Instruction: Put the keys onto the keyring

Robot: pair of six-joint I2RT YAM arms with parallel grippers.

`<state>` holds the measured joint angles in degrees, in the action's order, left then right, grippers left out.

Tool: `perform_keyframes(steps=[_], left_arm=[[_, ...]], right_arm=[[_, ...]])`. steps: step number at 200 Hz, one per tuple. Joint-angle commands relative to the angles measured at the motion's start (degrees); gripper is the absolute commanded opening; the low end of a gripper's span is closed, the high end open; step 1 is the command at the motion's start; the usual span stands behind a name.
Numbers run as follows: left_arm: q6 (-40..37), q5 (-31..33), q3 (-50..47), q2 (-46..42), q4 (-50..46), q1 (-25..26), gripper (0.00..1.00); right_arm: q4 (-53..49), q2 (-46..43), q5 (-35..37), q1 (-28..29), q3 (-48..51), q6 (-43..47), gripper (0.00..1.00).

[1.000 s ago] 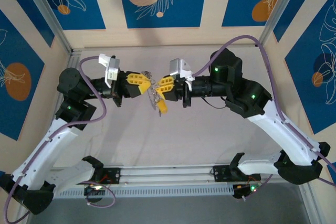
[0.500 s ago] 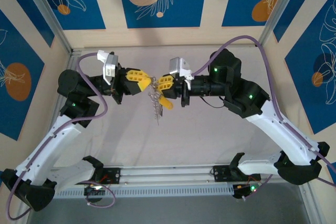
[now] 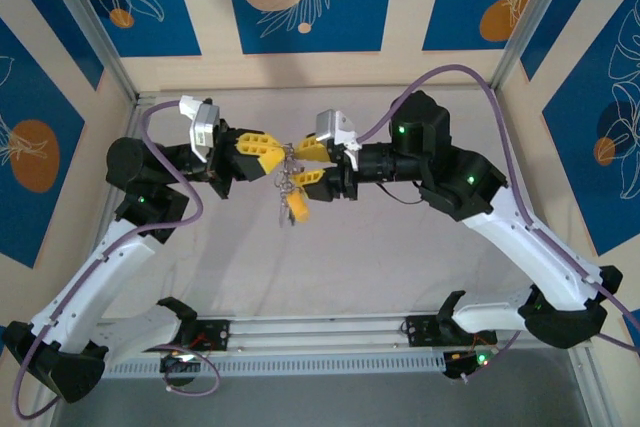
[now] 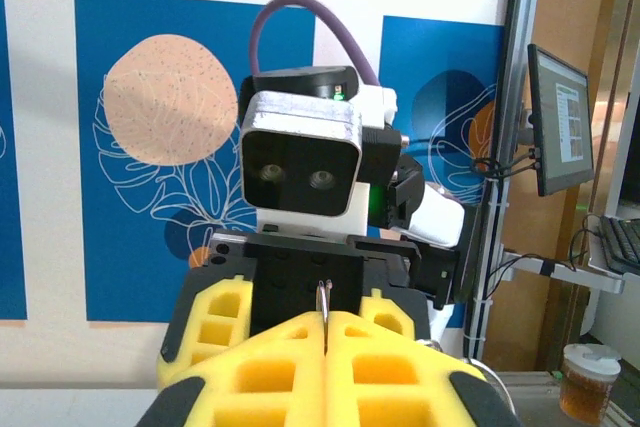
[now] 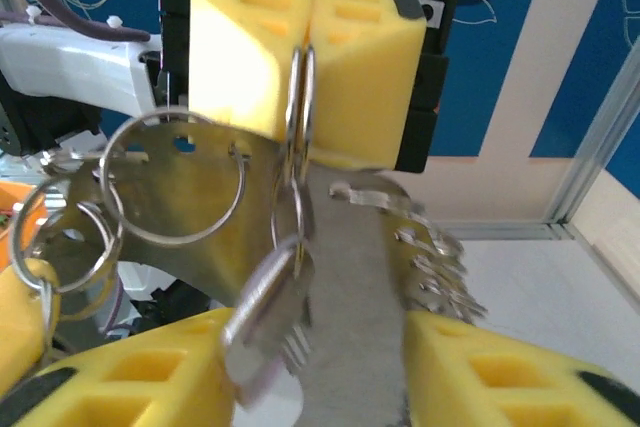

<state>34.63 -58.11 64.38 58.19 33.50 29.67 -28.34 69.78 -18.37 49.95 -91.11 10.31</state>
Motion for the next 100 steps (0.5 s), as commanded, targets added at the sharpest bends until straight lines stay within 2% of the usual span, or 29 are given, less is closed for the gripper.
perform_keyframes(steps=[1, 44, 100], left_arm=[[0.7, -0.6, 0.0, -1.4, 3.5, -0.6, 0.00], [1.1, -2.6, 0.0, -1.1, 3.4, -0.7, 0.00], [0.7, -5.7, 0.0, -1.0, 2.1, -0.7, 0.00]], right_arm=[[1.0, -4.5, 3.8, -0.3, 2.1, -0.9, 0.52], [8.4, -8.9, 3.4, -0.6, 5.0, -3.7, 0.52], [10.0, -3.8, -0.8, -0.8, 0.6, -5.3, 0.48]])
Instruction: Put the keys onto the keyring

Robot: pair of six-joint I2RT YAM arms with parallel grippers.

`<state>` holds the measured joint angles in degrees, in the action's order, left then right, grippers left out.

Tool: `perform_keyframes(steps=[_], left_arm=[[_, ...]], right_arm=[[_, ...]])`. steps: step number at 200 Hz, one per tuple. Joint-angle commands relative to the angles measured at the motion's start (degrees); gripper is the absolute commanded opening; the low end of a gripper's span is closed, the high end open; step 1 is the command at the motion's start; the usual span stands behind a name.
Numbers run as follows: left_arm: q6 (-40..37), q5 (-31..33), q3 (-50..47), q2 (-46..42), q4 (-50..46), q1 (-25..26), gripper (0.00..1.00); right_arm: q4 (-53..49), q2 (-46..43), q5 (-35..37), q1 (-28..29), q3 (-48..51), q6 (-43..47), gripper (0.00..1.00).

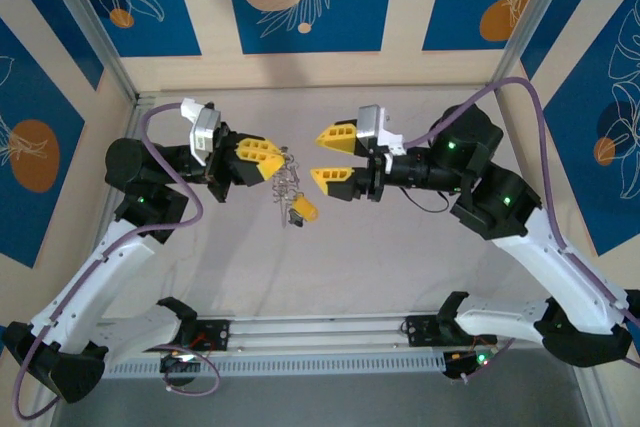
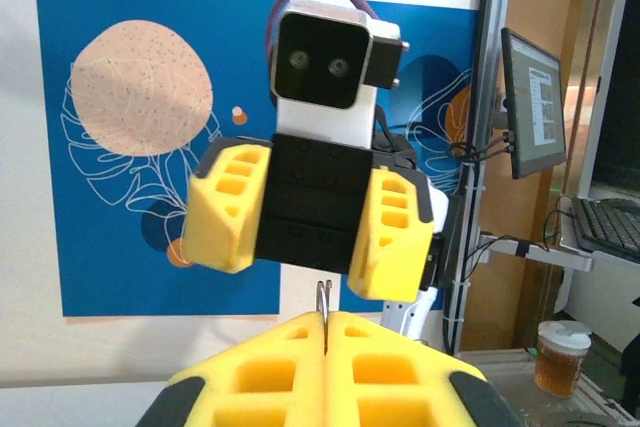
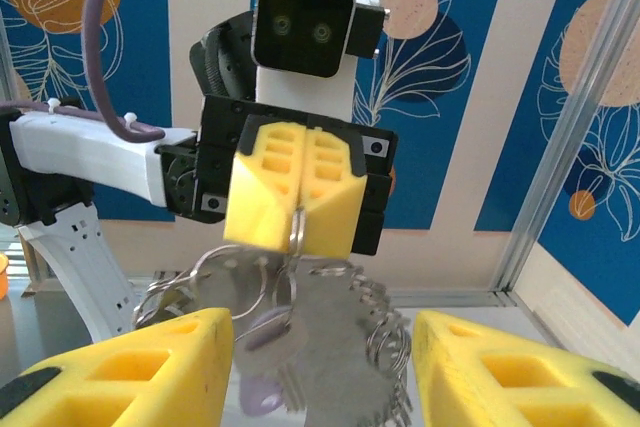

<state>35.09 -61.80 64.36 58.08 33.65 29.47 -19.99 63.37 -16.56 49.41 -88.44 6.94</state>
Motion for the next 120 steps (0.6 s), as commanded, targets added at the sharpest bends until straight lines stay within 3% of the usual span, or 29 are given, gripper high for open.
perform_keyframes(steps=[1, 94, 120], left_arm=[[0.2, -2.0, 0.0, -0.9, 1.9, -0.5, 0.00], [1.2, -2.0, -0.7, -0.6, 3.9, -0.5, 0.00], [2.0, -1.8, -0.7, -0.4, 5.0, -0.5, 0.00]], right_arm=[[1.7, 2.7, -2.8, -0.3, -2.1, -2.0, 0.48], [3.4, 7.4, -11.9, 0.0, -3.5, -4.4, 0.33], [3.2, 7.5, -11.1, 0.1, -3.3, -4.3, 0.30]])
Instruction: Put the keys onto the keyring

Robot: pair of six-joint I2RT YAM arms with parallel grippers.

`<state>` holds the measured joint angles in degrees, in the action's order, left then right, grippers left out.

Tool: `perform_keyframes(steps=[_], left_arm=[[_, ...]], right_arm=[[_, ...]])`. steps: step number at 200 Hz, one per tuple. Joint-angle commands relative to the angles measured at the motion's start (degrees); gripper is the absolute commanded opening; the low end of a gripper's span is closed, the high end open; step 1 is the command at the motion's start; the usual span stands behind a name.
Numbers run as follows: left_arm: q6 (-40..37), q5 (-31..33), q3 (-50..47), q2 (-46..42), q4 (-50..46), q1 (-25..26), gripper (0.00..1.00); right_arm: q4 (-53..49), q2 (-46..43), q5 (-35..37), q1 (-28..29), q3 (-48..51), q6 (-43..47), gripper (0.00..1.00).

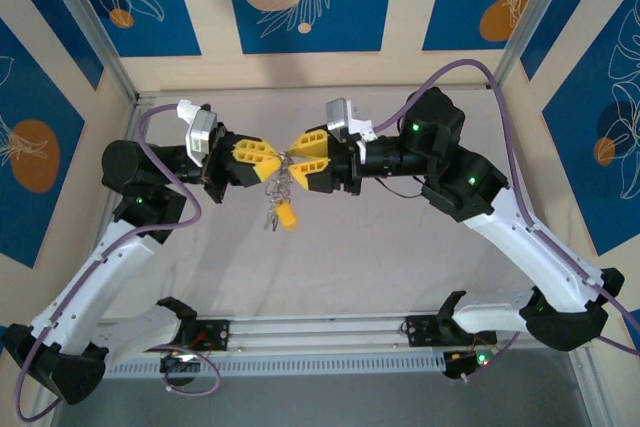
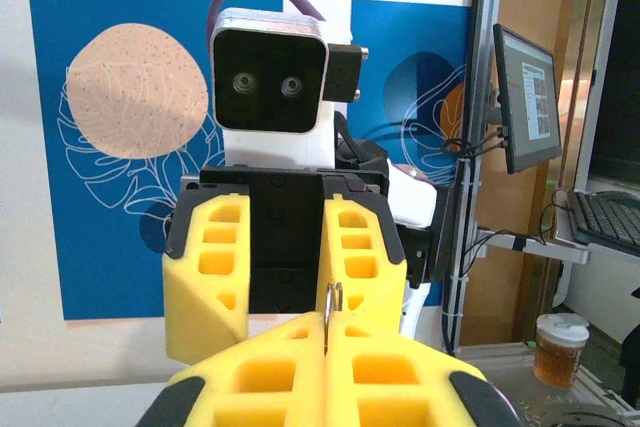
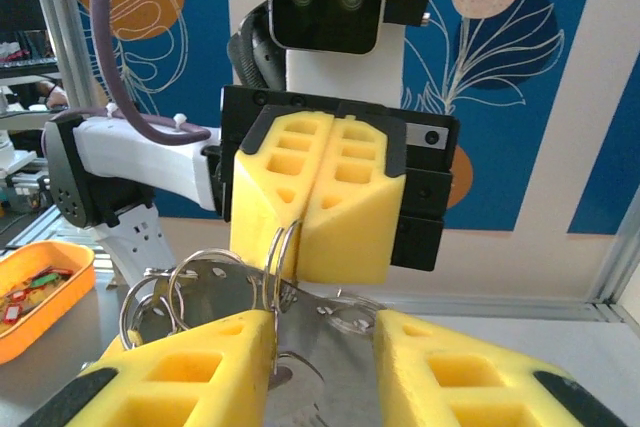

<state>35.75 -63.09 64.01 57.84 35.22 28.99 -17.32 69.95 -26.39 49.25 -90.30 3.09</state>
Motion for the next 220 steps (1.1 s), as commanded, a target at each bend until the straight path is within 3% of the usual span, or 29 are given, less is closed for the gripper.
perform_keyframes(steps=[1, 50, 96, 128, 140, 151, 178, 187, 220], left_arm=[[1.4, -0.5, -0.4, -0.2, 3.4, 0.0, 0.00], [1.5, -0.2, -0.3, -0.1, 3.5, -0.1, 0.00], [2.4, -0.2, -0.6, 0.3, 5.1, 0.0, 0.00], [1.2, -0.2, 0.2, 0.4, 2.7, 0.0, 0.00], [-2.8, -0.2, 1.4, -0.2, -3.6, 0.0, 0.00], [-10.4, 0.5, 3.7, -1.4, -15.3, 0.0, 0.00], [-33.6, 6.8, 13.6, -2.6, -50.9, 0.0, 0.26], [-39.5, 9.8, 16.9, -2.4, -60.2, 0.0, 0.31], [-50.4, 16.7, 23.6, -0.5, -77.1, 0.2, 0.33]], right_arm=[[0.5, 1.0, -1.2, 0.2, -1.5, -0.5, 0.30], [2.7, 0.9, -2.7, 0.3, -0.4, -1.5, 0.23], [3.4, 1.0, -1.0, 0.3, 0.0, -1.4, 0.00], [0.6, 0.8, 2.8, 0.3, -1.2, 0.5, 0.00], [-3.5, 1.2, 4.2, 0.3, -3.5, 2.4, 0.00], [-8.3, 1.9, 6.7, 0.3, -6.2, 4.3, 0.00], [-20.2, 4.8, 14.2, 0.5, -13.4, 9.1, 0.00], [-23.9, 6.1, 16.9, 0.9, -16.1, 10.3, 0.00], [-38.3, 14.5, 24.7, 3.4, -29.3, 14.5, 0.00]])
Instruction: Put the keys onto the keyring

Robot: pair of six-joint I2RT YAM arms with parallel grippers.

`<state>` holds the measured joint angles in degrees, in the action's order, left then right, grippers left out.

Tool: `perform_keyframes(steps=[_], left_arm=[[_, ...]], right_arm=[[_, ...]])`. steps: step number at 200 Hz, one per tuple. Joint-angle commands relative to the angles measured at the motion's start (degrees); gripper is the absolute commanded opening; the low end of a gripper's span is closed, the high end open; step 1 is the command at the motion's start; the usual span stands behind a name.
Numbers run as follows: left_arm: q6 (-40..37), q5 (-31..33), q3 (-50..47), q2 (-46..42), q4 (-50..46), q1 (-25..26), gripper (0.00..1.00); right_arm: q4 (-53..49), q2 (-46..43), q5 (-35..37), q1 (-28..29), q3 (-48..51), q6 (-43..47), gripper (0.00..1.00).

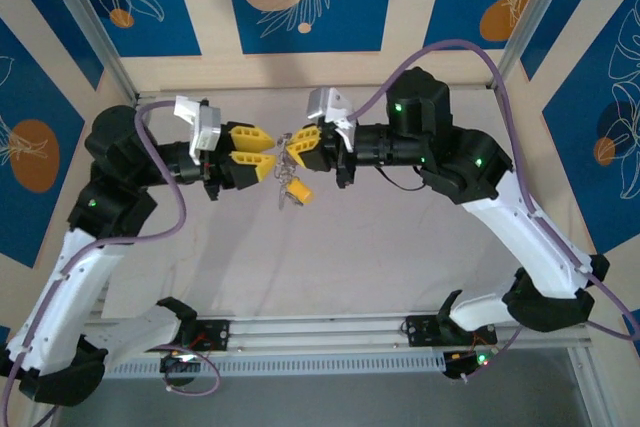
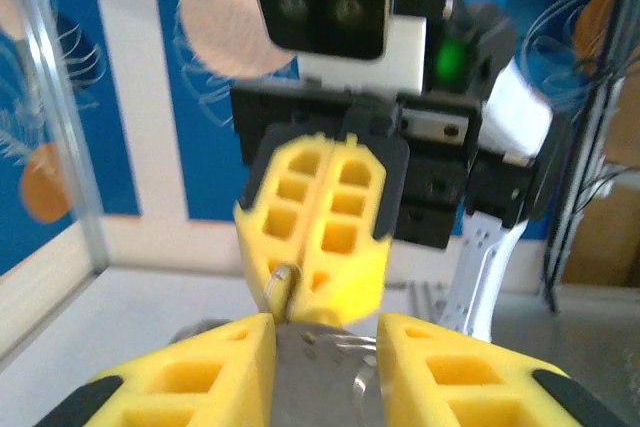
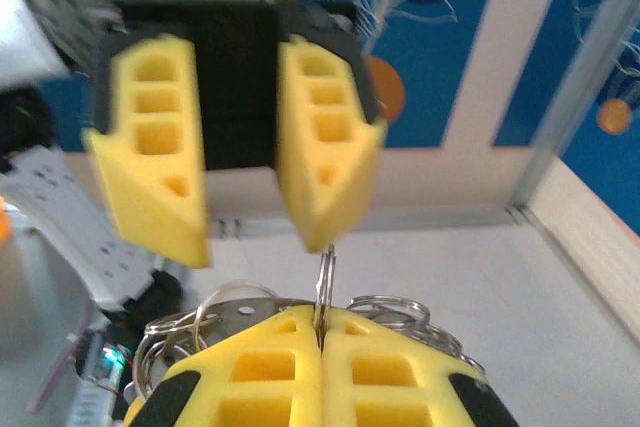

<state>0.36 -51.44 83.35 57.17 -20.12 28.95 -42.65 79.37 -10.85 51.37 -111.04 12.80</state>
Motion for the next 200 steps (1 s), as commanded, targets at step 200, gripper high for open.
perform_keyframes(steps=[200], left_arm=[[-24.0, 1.7, 12.3, 7.0, -32.1, 0.2, 0.35]], right_arm=[[-32.0, 14.8, 2.5, 6.3, -26.7, 9.6, 0.00]])
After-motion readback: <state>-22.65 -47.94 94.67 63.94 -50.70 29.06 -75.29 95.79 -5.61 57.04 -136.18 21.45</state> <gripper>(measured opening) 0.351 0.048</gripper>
